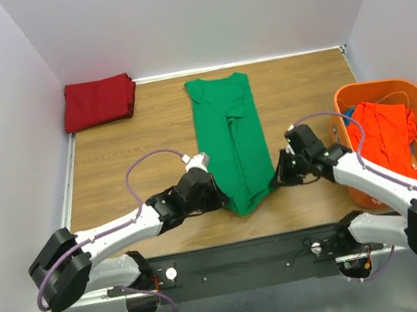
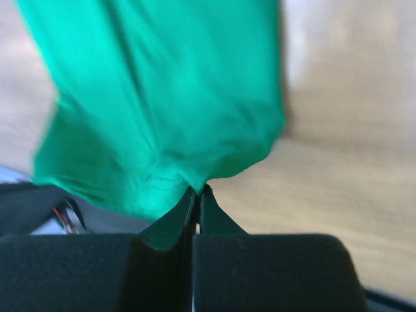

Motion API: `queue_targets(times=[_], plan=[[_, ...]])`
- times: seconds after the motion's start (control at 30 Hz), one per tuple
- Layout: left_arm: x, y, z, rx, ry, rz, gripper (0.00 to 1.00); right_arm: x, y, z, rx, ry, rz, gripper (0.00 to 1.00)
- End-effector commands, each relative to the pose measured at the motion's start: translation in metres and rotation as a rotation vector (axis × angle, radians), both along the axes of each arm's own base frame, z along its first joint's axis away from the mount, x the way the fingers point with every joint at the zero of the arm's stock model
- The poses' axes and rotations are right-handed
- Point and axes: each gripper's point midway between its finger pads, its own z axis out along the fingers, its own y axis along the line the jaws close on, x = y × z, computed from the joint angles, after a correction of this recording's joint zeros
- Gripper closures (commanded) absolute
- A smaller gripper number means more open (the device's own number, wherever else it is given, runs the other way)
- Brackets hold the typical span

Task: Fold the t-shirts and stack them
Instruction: Grab the bottom of the folded rectangular tshirt with both arms, then fold the folded rectangular tshirt in 1/3 of the way

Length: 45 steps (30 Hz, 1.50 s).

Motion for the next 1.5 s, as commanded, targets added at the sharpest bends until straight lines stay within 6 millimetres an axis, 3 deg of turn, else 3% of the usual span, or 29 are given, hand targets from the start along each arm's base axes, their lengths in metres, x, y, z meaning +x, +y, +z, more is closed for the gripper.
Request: queue_targets(times=[0.0,0.17,0.23,0.33,0.47,0.63,0.73,0.9,1.17,1.47], plan=[[0.039,-0.002,0.015,0.006,-0.087,0.058,1.0,0.051,0.0,0.012,-0.085,-0.118,-0.04,0.93],[0.09,-0.001,0.035,-0.003,-0.157,0.127,1.0,0.101,0.013,0.008,-0.123,-0.179,-0.071,0.93],[0.114,0.006,0.037,0.012,-0.166,0.178,1.0,0.124,0.012,0.008,-0.164,-0.216,-0.102,0.94],[0.143,0.002,0.048,0.0,-0.208,0.21,1.0,0.149,0.009,0.008,-0.218,-0.254,-0.136,0.94],[0.177,0.006,0.045,0.025,-0.218,0.259,1.0,0.191,0.015,0.008,-0.256,-0.288,-0.167,0.94],[0.208,0.006,0.029,0.053,-0.191,0.293,1.0,0.228,0.007,0.008,-0.301,-0.322,-0.218,0.94],[0.225,0.003,0.032,0.04,-0.19,0.312,1.0,0.248,-0.002,0.007,-0.308,-0.329,-0.248,0.94],[0.243,0.006,0.026,0.051,-0.182,0.337,1.0,0.267,-0.003,0.004,-0.277,-0.331,-0.241,0.94],[0.261,0.017,0.025,0.056,-0.173,0.376,1.0,0.287,-0.004,0.017,-0.227,-0.365,-0.25,0.94],[0.285,0.031,0.026,0.065,-0.183,0.405,1.0,0.309,0.007,0.02,-0.167,-0.375,-0.241,0.94]])
